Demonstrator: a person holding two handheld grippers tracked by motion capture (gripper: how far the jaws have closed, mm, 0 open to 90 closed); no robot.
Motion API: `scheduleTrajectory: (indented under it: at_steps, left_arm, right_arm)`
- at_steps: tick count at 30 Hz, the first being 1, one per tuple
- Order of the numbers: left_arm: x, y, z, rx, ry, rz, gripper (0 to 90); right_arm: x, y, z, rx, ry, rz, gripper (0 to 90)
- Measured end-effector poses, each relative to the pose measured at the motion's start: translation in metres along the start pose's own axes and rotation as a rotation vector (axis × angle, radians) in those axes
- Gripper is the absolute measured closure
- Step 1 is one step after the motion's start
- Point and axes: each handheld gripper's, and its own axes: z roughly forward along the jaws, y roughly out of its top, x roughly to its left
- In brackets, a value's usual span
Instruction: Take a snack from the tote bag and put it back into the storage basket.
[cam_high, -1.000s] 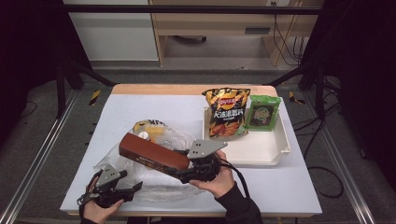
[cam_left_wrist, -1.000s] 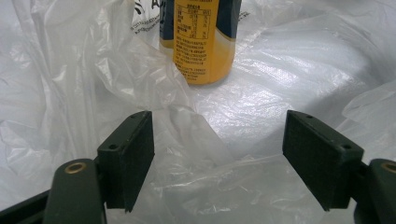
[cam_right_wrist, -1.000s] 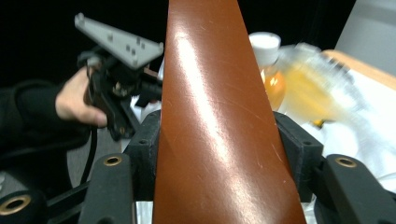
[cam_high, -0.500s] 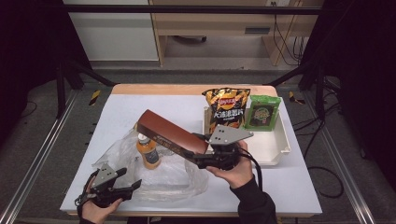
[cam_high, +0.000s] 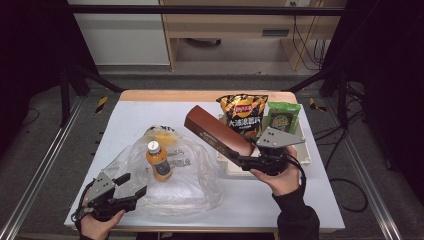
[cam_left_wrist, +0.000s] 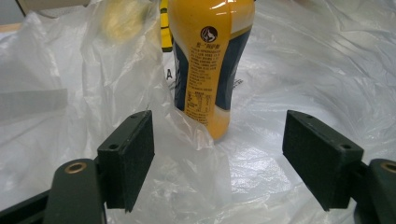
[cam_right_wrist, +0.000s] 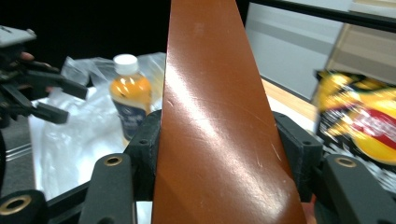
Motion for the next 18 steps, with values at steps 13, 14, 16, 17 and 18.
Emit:
scheduleTrajectory:
  at_steps: [13, 14, 16, 17, 18]
  left_arm:
    - [0.003, 0.005, -0.001, -0.015, 0.013, -0.010, 24.0]
    - [0.003, 0.005, -0.001, -0.015, 0.012, -0.010, 24.1]
    - [0.004, 0.005, -0.001, -0.015, 0.014, -0.011, 24.1]
    - [0.004, 0.006, 0.000, -0.014, 0.014, -0.010, 24.1]
    - [0.004, 0.006, 0.000, -0.014, 0.014, -0.010, 24.1]
  right_arm:
    - [-0.025, -0.037, -0.025, 0.057, -0.080, 0.043, 43.9]
    - [-0.027, -0.040, -0.026, 0.059, -0.084, 0.047, 43.9]
    - [-0.030, -0.046, -0.028, 0.068, -0.094, 0.055, 43.9]
    - [-0.031, -0.049, -0.029, 0.071, -0.098, 0.058, 43.9]
    - [-0.033, -0.052, -0.030, 0.073, -0.100, 0.063, 43.9]
